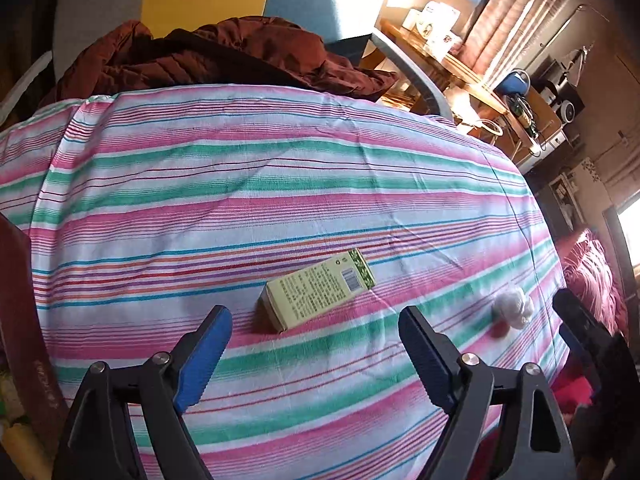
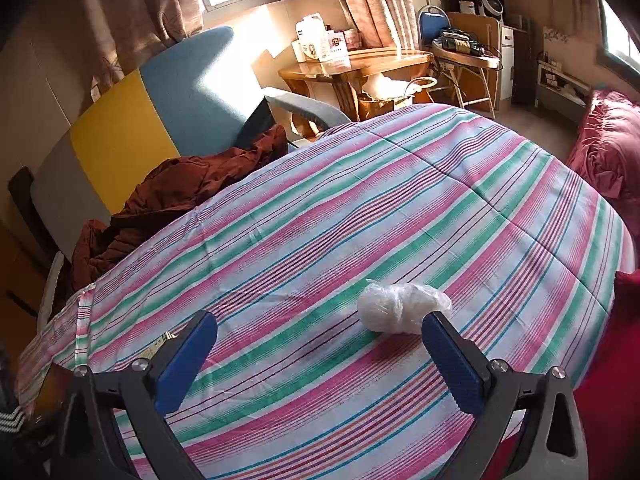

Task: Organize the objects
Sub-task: 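Grasp the green-and-white box with the left tool while the right tool approaches the plastic bag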

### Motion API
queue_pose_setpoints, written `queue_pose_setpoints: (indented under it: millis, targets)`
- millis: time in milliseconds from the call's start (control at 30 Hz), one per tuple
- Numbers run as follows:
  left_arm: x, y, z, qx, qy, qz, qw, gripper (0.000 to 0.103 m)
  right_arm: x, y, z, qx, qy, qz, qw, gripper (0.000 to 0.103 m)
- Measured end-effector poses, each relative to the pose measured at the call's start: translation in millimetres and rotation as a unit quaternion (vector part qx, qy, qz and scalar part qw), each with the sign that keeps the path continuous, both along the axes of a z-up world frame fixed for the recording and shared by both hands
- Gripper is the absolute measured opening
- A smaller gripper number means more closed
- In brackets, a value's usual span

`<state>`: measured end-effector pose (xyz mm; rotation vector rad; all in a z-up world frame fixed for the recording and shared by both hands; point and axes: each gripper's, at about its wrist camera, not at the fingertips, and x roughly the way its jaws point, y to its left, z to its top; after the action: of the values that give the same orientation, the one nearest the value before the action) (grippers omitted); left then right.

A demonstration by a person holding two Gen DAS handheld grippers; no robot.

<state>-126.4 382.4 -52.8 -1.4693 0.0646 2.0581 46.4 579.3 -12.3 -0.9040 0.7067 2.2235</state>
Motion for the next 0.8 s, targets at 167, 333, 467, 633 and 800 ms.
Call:
queue_pose_setpoints:
  millis: [167,333,467,633,800]
  targets:
    - [-13,20,-14,-0.011,-0.017,0.023,0.9995,0.092,-2,2,-1,-0.010,0.008,0.010,1.000,0.103]
    - [-22,40,-28,-0.026,-0.022,0.030,0.9990,0.092,-3,1,-2,-0.015,0.010,0.016,1.000,0.103]
    - [-18,42,-37,-0.047,-0.004,0.008,0.9988,0.079,-4,1,-4,-0.018,0.004,0.018,1.000,0.103]
    - [2,22,-34,-0.052,0.010,-0.040,0.9978,0.079,-5,2,-6,-0.019,0.001,0.020,1.000,0.103]
    - [42,0,-31,-0.059,0.025,-0.092,0.9937,0.079,-6,-1,-6,-0.013,-0.004,0.021,1.000,0.103]
